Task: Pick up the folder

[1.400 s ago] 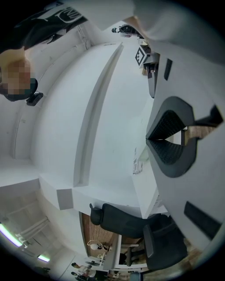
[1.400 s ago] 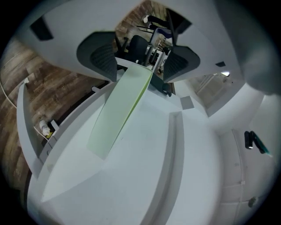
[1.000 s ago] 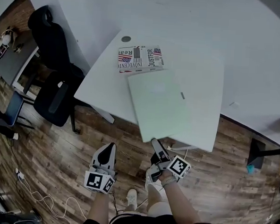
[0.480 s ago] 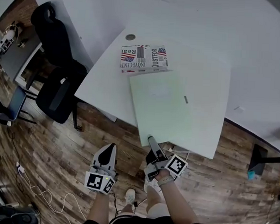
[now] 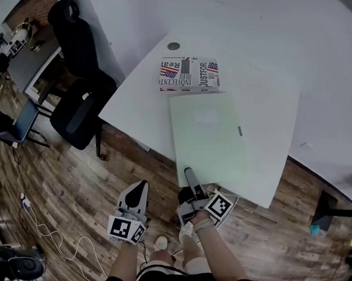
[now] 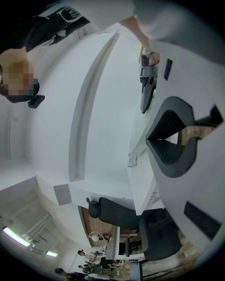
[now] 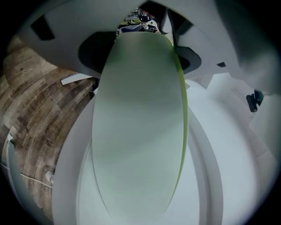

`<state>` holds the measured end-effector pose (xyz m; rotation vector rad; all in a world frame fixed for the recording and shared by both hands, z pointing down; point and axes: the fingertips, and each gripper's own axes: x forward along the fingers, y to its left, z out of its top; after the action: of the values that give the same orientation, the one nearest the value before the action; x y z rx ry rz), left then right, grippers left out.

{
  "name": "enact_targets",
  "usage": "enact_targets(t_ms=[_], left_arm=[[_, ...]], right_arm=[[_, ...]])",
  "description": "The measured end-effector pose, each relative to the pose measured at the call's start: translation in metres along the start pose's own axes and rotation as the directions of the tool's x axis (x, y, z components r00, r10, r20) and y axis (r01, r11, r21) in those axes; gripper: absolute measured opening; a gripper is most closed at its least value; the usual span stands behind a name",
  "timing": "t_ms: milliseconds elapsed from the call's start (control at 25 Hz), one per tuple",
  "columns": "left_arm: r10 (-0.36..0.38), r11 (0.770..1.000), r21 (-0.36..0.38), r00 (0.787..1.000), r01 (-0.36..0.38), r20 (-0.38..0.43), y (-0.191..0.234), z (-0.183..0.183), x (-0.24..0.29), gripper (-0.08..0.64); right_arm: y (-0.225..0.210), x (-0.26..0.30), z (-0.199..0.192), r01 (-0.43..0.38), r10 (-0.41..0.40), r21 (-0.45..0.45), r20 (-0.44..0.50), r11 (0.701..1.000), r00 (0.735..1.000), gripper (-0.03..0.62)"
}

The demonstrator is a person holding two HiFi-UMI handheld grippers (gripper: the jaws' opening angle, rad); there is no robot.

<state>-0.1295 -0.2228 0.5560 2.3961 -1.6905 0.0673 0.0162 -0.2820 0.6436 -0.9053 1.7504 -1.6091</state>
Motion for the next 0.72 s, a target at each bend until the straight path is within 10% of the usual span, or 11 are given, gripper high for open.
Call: enact_targets(t_ms=[720], left_arm=[[-0.056, 0.998, -0.004, 0.998, 0.056, 0.026, 0.014, 0.017, 0.008, 0.015]], right_arm=[[0.000, -0.014, -0.002, 0.111, -0.111, -0.014, -0.018, 0.994, 0.994, 0.295]])
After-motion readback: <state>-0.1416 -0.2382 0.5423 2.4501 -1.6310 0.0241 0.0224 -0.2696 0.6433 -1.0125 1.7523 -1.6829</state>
